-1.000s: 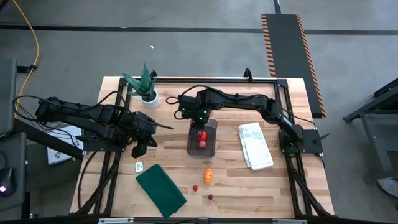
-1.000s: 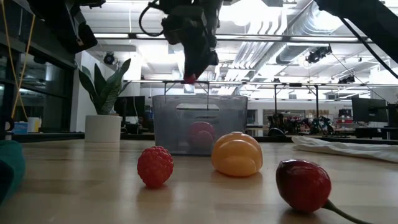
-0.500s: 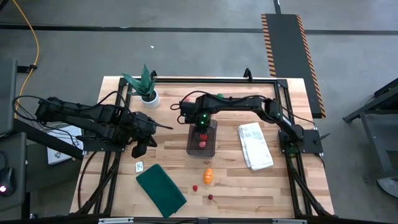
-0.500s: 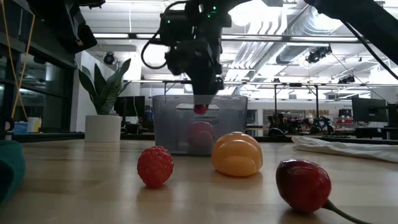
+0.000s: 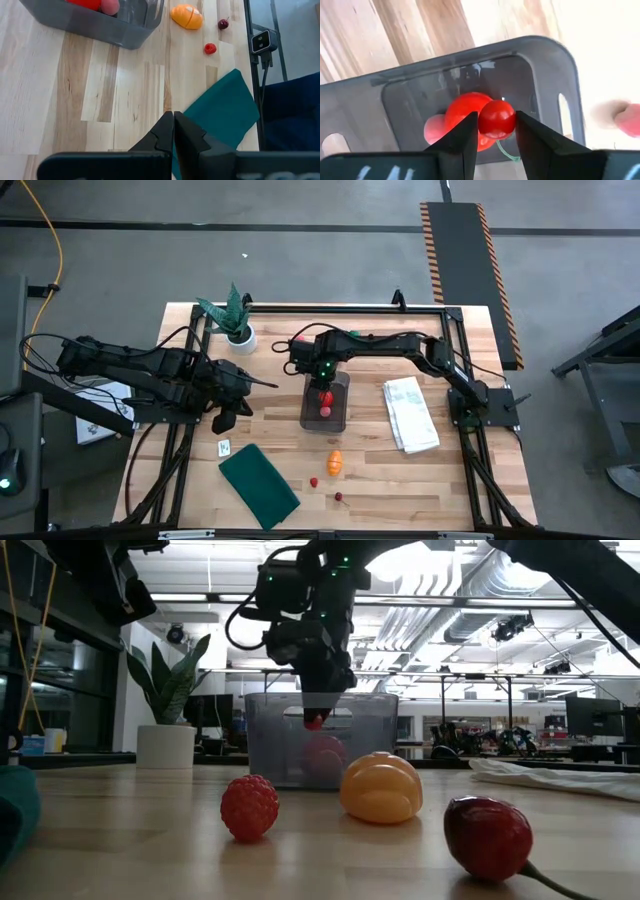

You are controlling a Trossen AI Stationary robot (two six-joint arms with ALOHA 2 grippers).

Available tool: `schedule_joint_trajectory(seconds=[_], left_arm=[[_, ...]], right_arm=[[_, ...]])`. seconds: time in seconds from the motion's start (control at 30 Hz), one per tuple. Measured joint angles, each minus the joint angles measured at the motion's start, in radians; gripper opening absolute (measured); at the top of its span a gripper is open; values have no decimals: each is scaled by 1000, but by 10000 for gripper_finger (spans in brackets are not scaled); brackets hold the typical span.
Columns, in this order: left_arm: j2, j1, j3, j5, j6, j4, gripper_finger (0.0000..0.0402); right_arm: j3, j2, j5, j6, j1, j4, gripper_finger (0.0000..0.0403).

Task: Pick and placing Produce into tupperware
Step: Put the red cherry into the transparent black bin

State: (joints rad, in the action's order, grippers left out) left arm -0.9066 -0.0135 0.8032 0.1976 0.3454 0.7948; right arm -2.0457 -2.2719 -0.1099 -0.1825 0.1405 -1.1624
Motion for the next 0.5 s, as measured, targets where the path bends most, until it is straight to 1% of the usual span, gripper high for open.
schedule_joint_trajectory(seconds=[0.3, 0.5], left_arm=[[0, 0, 0, 0, 6, 0, 3], [0, 0, 0, 0, 11, -1, 3]], right_arm=[[0, 0, -4, 0, 18, 0, 109], [0, 0, -5, 0, 19, 0, 130]])
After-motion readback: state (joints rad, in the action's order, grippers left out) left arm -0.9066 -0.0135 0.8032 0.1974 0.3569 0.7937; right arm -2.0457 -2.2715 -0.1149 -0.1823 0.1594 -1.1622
